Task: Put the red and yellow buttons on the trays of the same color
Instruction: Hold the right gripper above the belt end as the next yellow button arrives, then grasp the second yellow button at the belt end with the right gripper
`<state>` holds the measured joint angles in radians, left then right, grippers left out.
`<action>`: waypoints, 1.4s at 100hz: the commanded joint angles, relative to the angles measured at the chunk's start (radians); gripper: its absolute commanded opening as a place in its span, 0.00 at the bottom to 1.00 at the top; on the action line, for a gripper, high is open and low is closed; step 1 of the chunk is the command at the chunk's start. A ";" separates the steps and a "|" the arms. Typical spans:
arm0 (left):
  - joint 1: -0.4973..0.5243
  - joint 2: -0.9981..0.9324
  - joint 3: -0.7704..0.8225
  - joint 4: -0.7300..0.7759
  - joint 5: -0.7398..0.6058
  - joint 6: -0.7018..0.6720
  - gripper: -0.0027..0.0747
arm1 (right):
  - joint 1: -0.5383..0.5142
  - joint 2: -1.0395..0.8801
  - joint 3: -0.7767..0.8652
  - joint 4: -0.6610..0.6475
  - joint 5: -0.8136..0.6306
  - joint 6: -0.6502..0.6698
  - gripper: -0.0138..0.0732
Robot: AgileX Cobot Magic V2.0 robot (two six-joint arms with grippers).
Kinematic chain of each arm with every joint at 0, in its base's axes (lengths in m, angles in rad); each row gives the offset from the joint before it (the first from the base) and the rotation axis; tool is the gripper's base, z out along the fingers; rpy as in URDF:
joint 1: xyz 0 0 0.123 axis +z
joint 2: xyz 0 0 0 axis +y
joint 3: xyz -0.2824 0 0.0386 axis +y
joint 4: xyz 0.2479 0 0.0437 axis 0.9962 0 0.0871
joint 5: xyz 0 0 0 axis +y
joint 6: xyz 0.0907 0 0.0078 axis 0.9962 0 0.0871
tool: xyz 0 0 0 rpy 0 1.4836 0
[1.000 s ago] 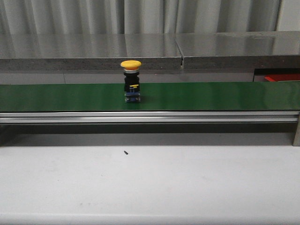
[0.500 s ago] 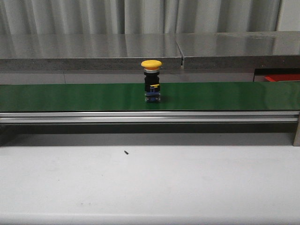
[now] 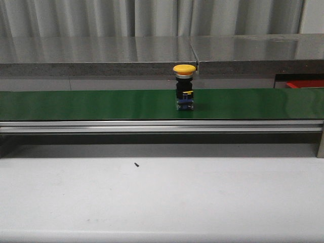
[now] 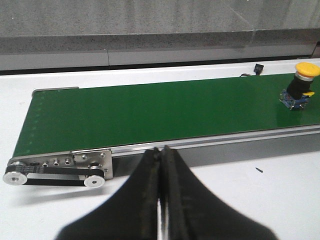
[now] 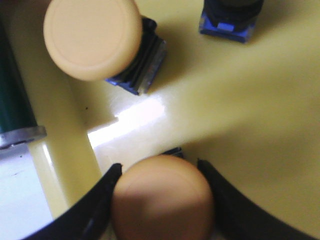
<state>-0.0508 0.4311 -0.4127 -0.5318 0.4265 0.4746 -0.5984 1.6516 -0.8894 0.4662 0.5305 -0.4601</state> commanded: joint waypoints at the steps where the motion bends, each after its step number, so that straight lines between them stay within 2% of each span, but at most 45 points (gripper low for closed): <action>1: -0.008 0.004 -0.027 -0.024 -0.069 0.000 0.01 | -0.002 -0.022 -0.019 0.014 0.021 -0.010 0.39; 18: -0.008 0.004 -0.027 -0.024 -0.069 0.000 0.01 | -0.002 -0.022 -0.019 0.014 0.044 -0.010 0.73; 27: -0.008 0.004 -0.027 -0.024 -0.069 0.000 0.01 | -0.002 -0.026 -0.021 0.019 0.044 -0.010 0.83; 53: -0.008 0.004 -0.027 -0.024 -0.069 0.000 0.01 | 0.000 -0.137 -0.023 0.027 0.035 -0.010 0.84; 68: -0.008 0.004 -0.027 -0.024 -0.069 0.000 0.01 | 0.045 -0.254 -0.023 0.027 0.043 -0.041 0.84; 92: -0.008 0.004 -0.027 -0.024 -0.069 0.000 0.01 | 0.258 -0.360 -0.024 0.027 0.088 -0.182 0.84; 116: -0.008 0.004 -0.027 -0.024 -0.069 0.000 0.01 | 0.505 -0.312 -0.063 0.029 0.096 -0.189 0.84; 125: -0.008 0.004 -0.027 -0.024 -0.069 0.000 0.01 | 0.560 -0.274 -0.105 0.031 0.105 -0.189 0.84; 140: -0.008 0.004 -0.027 -0.024 -0.067 0.000 0.01 | 0.593 -0.201 -0.189 0.079 0.112 -0.188 0.84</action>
<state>-0.0508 0.4311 -0.4127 -0.5318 0.4265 0.4746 -0.0160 1.4435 -1.0056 0.4946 0.6687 -0.6376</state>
